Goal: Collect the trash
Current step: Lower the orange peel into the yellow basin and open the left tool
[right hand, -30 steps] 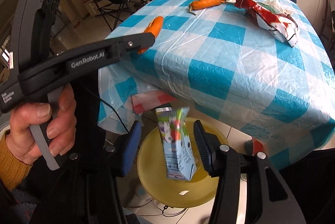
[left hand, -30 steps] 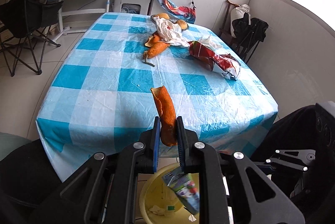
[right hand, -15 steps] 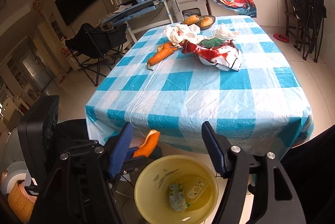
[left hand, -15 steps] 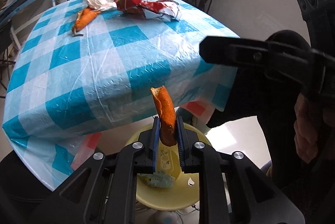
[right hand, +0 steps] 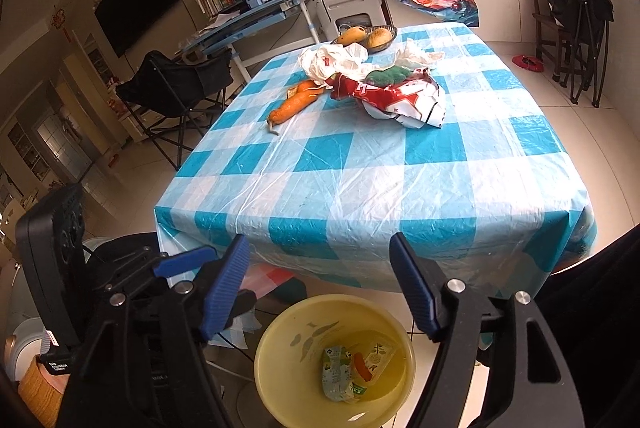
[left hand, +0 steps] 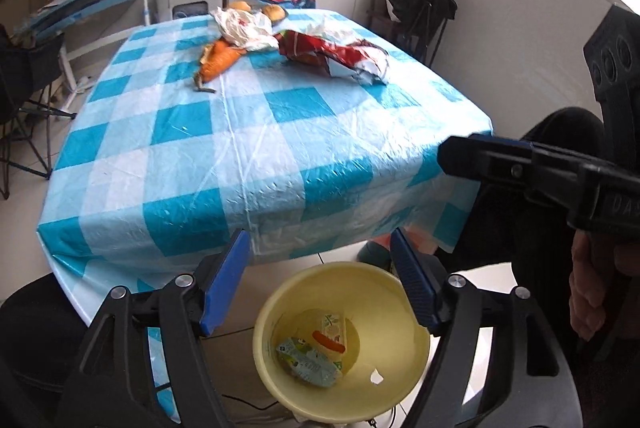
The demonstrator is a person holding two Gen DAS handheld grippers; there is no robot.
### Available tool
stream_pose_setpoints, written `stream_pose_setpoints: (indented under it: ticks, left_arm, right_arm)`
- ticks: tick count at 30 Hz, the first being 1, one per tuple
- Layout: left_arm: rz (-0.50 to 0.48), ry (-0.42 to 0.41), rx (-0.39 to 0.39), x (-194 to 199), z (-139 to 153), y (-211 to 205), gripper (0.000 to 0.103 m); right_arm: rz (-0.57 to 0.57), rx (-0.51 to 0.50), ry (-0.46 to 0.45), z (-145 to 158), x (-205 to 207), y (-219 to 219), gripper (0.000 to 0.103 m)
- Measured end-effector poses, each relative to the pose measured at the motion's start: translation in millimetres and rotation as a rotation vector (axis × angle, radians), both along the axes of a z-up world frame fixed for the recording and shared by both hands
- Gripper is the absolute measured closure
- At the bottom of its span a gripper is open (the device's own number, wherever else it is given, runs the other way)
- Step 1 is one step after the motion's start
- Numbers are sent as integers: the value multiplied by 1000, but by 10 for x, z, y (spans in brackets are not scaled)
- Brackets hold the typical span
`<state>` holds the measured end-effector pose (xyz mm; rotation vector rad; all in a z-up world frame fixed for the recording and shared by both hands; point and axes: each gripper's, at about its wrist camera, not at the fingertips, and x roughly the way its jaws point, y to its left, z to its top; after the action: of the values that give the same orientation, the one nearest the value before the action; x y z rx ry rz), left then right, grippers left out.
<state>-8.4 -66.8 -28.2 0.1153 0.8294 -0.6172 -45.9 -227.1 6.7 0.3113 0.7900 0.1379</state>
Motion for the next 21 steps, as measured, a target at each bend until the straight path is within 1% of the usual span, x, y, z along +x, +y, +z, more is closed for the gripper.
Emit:
stream_pose_setpoints:
  ticks: [2,5,9,12,16,21]
  left_arm:
    - [53,-34,-24,35,56,86,28]
    - [124,-60,-42,89,106,188,26]
    - [201,-69,-60,162,124,317,25]
    - [246,-72,-69,184,123,393,22]
    - [268,-72,-70,197,112,431,21]
    - [263,-80,-53,185,93,398,20]
  right_arm:
    - [3,-6,2,-2,-5,13,32]
    - [11,-16,7,-11,-2,42,31]
    - [24,-29,12,-27,2,76,30]
    - [31,-37,14,-35,-3,94,30]
    - [38,-46,19,-42,-4,117,30]
    - [46,-56,23,-52,-11,143,30]
